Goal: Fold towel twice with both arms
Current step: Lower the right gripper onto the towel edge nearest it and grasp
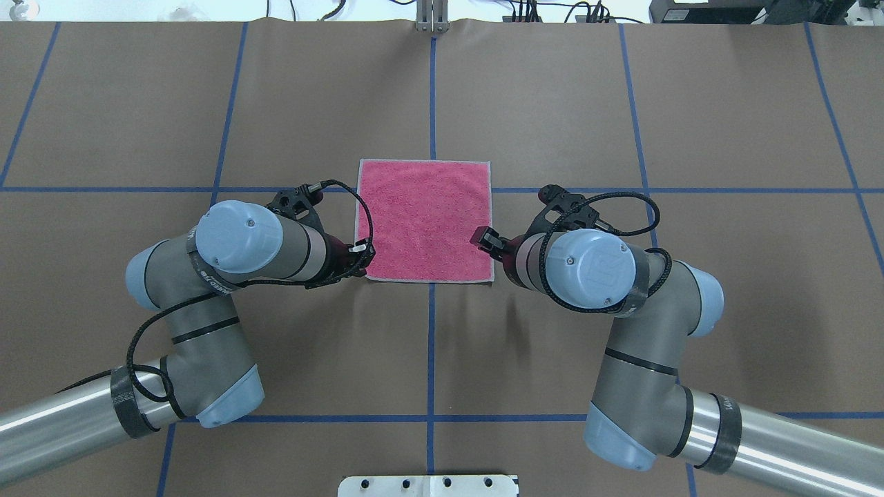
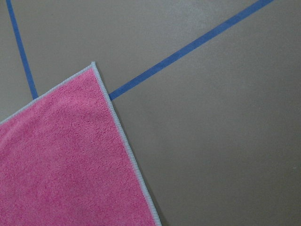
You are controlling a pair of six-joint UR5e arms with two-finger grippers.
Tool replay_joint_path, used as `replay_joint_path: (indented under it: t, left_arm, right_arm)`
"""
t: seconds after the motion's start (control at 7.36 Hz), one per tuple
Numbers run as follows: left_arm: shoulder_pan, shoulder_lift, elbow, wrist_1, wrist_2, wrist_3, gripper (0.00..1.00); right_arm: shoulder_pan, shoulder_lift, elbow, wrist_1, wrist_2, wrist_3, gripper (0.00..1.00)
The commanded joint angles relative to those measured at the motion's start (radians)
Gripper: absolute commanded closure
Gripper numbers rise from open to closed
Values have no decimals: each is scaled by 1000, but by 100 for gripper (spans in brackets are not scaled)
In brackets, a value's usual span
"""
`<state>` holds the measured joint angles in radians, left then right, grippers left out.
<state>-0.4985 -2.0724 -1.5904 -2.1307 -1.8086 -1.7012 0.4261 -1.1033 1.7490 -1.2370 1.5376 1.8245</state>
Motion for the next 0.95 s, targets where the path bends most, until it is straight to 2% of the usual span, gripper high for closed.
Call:
replay_joint_path:
  t: [0.0,0.27,0.54,0.82]
  left_arm:
    - [0,0,0,-2,0,0,100]
    - [0,0,0,-2,0,0,100]
    - [0,0,0,-2,0,0,100]
    - [0,0,-2,-2,0,0,100]
  right_arm:
    - [-18,22,-42,2,-14,6,26]
    - [-38,20,-48,-4,-34,7,29]
    - [-41,20,-63,-6,-34,7,39]
    - [-43,20,-65,-6,-34,7,41]
